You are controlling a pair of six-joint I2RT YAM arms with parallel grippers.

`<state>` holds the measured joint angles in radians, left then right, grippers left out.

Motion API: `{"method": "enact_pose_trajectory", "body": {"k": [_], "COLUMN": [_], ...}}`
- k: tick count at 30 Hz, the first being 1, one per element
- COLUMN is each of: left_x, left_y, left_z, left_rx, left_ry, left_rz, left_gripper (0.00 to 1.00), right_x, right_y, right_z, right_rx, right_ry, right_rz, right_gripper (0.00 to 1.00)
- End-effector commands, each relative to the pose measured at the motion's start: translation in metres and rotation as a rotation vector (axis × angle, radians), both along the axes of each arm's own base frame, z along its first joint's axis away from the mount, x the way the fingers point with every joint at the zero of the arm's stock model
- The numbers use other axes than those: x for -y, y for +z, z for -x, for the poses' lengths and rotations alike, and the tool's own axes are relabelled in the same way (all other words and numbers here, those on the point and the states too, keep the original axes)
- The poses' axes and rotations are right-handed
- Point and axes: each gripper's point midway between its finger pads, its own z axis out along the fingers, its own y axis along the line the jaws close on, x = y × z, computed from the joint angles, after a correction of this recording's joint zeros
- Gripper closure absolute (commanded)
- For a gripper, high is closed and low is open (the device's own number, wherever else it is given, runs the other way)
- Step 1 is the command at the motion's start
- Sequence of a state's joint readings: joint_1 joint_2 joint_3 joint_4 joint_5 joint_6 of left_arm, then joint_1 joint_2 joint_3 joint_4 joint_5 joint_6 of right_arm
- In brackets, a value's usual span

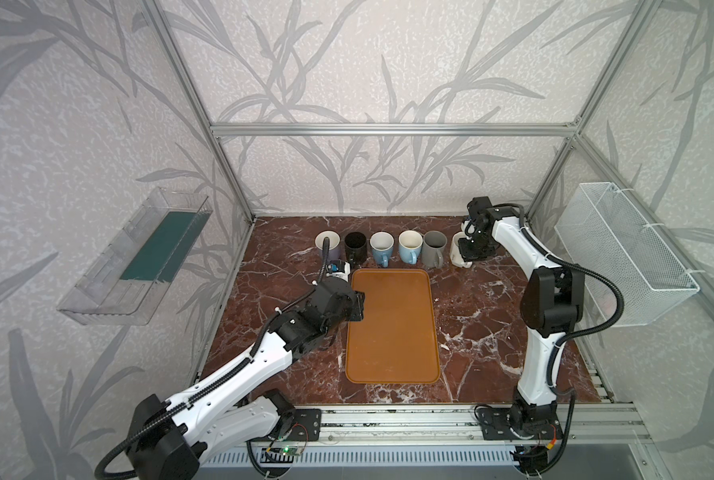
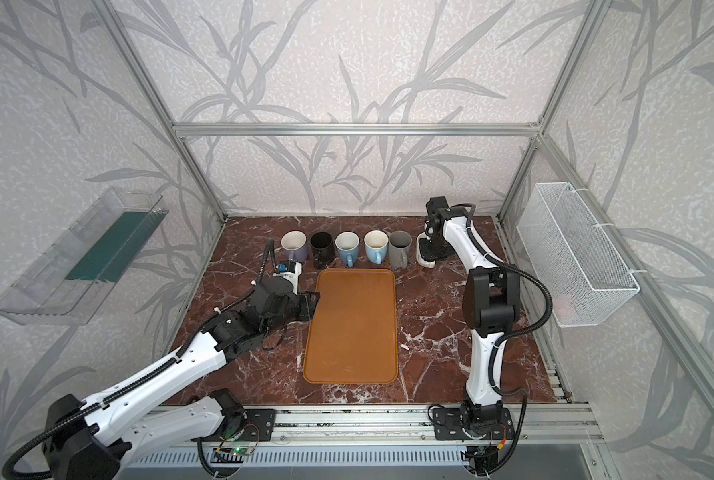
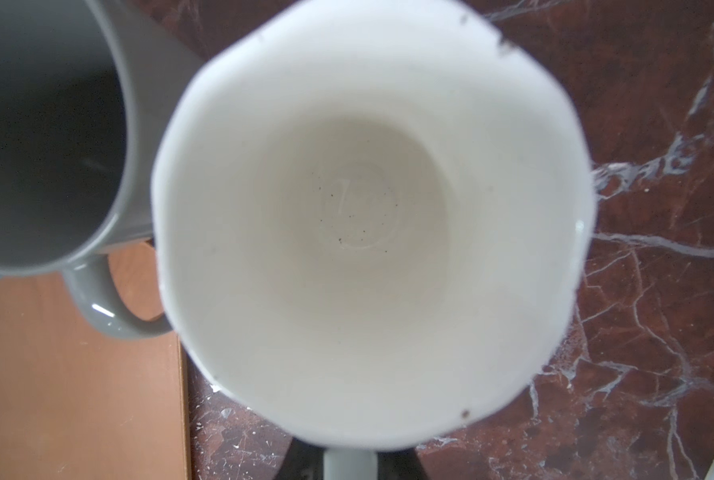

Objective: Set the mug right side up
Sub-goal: 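Carry the white mug with the right gripper beside the grey mug, then lower the white mug upright beside the grey mug and open the right gripper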

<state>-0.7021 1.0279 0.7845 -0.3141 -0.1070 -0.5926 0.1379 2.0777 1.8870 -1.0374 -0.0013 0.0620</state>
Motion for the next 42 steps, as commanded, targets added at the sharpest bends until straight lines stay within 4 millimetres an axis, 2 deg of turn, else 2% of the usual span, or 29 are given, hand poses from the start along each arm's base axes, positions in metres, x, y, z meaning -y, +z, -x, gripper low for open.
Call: {"method": "enact_pose_trajectory", "body": {"k": [1,28,42], "left_x": [-0.003,-0.009,-0.010], "left_y": [0.013,0.017,0.018], "left_z": [-0.003,0.003,0.004], "left_rx": [0.032,0.020,0.021], "left_ry": [0.007,-0.014,-0.013], "left_rz": [-0.009,-0.062,-0.062], "left_gripper": [0.65,0.64,0.64], "right_x": [0.000,-0.005,-0.004], "right_y": [0.012,0.004,-0.005], "right_z": [-0.010,-0.038,-0.035], "right_rx": [0.022,0.020,0.000], "right_ry": [0.011,-0.007,-0.008], "right_rz": [-0.011,-0.034,-0.032], "right_gripper": [1.00,1.00,1.00]}}
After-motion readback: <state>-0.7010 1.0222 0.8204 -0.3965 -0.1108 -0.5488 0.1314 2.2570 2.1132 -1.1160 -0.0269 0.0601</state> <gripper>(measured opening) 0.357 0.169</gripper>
